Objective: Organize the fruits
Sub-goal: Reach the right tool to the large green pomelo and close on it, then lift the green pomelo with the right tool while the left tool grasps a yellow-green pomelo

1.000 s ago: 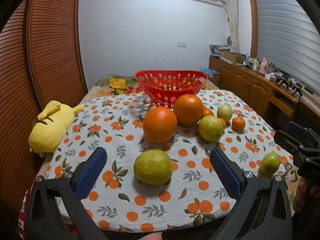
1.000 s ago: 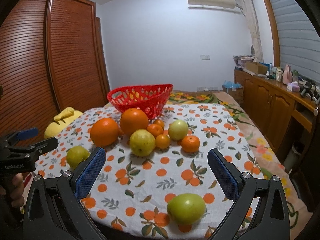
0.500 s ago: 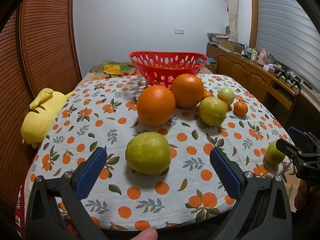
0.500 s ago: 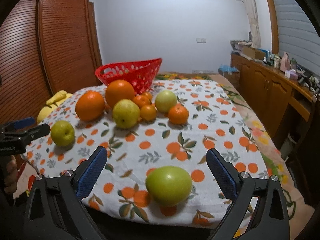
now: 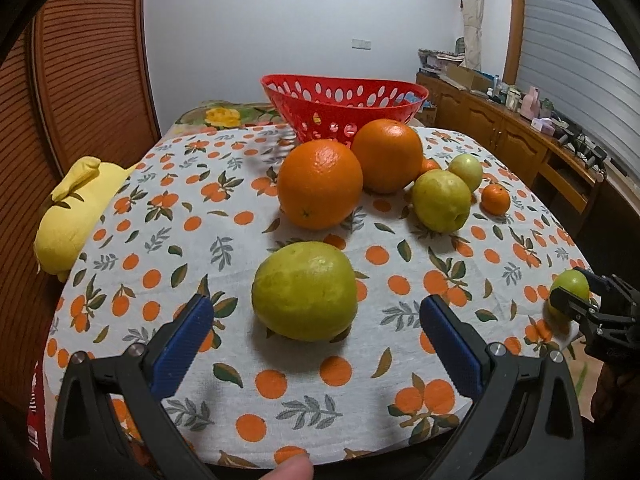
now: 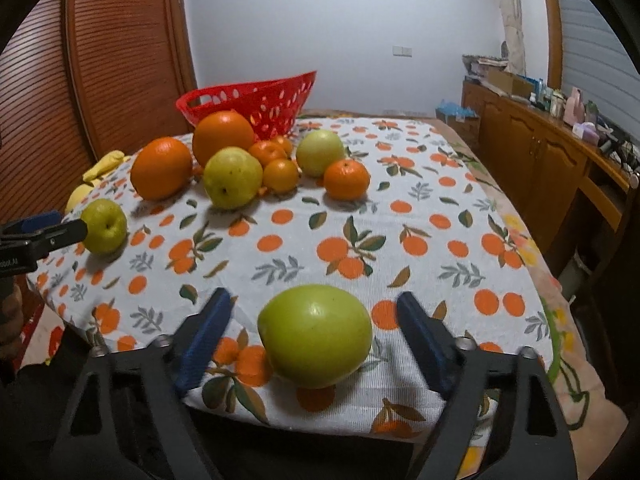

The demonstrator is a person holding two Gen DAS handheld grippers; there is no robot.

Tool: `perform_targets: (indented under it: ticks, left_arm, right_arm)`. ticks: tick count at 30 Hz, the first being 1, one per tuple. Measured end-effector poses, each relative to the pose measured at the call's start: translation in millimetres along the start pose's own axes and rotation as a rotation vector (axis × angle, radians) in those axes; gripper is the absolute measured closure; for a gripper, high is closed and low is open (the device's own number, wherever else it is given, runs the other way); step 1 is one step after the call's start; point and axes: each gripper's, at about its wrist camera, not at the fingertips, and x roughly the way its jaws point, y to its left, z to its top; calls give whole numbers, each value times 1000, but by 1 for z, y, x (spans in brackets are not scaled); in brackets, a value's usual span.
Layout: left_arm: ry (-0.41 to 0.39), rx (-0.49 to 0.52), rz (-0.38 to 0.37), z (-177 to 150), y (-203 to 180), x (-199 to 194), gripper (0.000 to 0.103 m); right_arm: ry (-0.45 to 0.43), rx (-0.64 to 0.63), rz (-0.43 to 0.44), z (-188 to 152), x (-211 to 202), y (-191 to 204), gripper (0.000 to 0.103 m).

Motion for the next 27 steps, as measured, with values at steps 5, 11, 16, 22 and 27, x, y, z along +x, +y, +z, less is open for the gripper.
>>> perform_targets:
  ticks: [5, 11, 16, 22, 27]
  left_arm:
    - [15, -3, -2, 0, 4, 8, 0]
    - [22, 6, 7, 2, 10, 17, 0]
    - [31, 12, -7, 6, 16, 26, 0]
    - [46, 4, -60, 10, 20, 34, 0]
    - [72, -14, -90, 10, 19, 42, 9]
  right_arm:
    - [21, 18, 21, -1, 6, -2, 47]
    - [16, 10, 55, 7, 12, -1, 47]
    - [-13, -31, 74, 21, 19, 5, 47]
    - [-12, -41, 104, 30, 32, 10, 47]
    - [-22, -46, 122, 36, 35, 12, 47]
